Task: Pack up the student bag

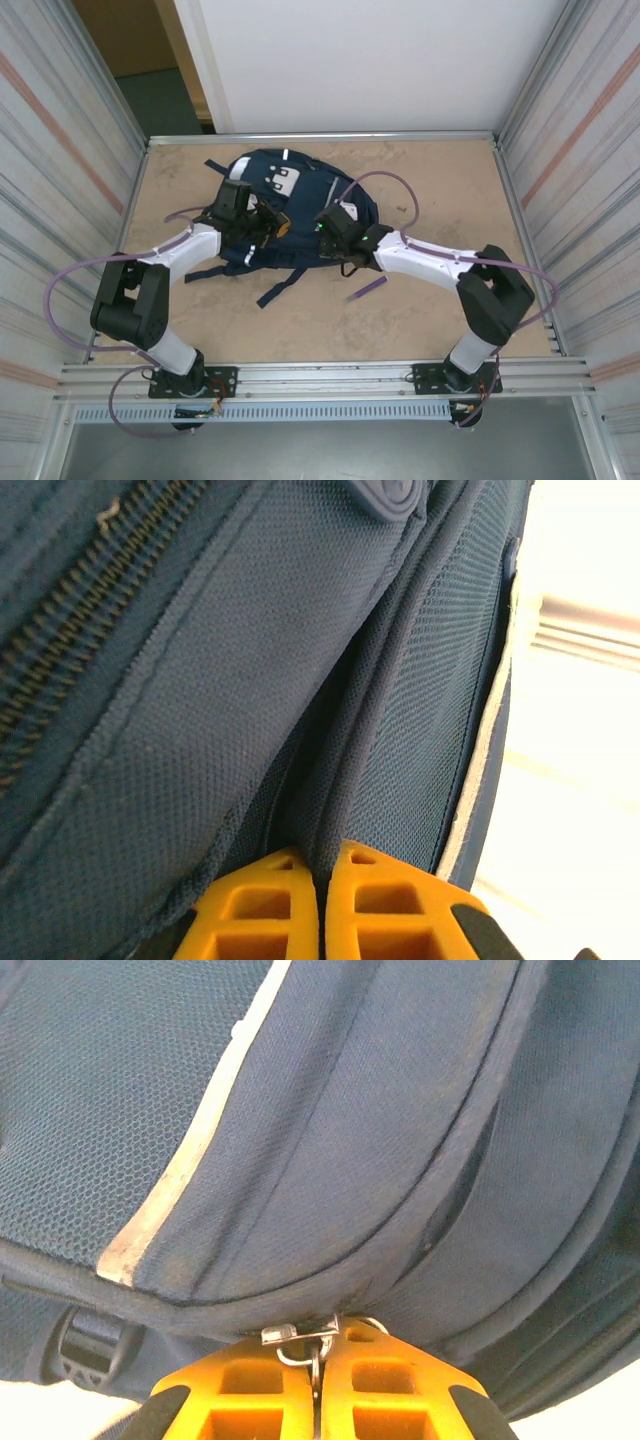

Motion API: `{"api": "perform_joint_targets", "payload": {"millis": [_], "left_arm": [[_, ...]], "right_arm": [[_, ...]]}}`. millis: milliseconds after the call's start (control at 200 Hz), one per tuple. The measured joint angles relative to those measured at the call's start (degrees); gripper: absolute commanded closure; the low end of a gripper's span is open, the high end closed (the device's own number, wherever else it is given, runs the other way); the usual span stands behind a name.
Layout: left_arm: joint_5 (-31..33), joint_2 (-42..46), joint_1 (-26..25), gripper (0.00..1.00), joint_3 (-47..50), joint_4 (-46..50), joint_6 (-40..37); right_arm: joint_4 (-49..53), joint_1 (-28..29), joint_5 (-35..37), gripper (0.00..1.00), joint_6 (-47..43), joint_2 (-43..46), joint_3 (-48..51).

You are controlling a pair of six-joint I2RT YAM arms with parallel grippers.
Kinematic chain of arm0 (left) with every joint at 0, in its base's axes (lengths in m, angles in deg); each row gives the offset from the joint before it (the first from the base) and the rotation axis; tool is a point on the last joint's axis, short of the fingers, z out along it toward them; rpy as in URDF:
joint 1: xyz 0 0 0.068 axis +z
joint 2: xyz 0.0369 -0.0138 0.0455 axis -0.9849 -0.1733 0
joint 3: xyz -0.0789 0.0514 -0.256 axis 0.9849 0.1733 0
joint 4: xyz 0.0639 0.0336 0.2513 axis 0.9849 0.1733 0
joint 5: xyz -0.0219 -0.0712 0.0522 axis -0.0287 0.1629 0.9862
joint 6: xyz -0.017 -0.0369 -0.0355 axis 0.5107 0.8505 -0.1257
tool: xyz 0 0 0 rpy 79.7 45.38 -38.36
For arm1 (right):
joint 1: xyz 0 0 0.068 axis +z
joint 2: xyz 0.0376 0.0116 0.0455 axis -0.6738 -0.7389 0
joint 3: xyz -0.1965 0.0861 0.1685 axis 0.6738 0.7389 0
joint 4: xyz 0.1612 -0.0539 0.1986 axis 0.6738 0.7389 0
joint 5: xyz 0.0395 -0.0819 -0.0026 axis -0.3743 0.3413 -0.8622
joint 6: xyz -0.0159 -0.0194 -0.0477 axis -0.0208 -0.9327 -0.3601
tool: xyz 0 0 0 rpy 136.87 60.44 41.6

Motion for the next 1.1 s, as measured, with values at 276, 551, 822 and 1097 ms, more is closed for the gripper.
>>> {"api": "perform_joint_targets", "payload": {"millis": [276, 551, 822, 1097], "left_arm": [[-3.32, -1.07, 0.63, 1.0, -1.2, 1.09, -6.43], [-7.63, -6.21, 3.72, 0.96, -7.34, 7.87, -14.58], [-10.69, -15.26, 4.26, 0.78, -18.16, 13.18, -26.8], [-7.17, -18.86, 10.84, 0.54, -23.71, 13.35, -28.22]], "right_arm": [[-1.66, -10.58, -18.16, 1.0, -14.32, 4.55, 4.31], [-1.66, -13.25, -26.45, 1.0, -25.31, 4.55, 4.31], [-1.73, -14.29, -27.85, 1.0, -27.61, 4.55, 4.31], [0.11, -13.29, -26.93, 1.0, -26.18, 4.15, 4.31]]}}
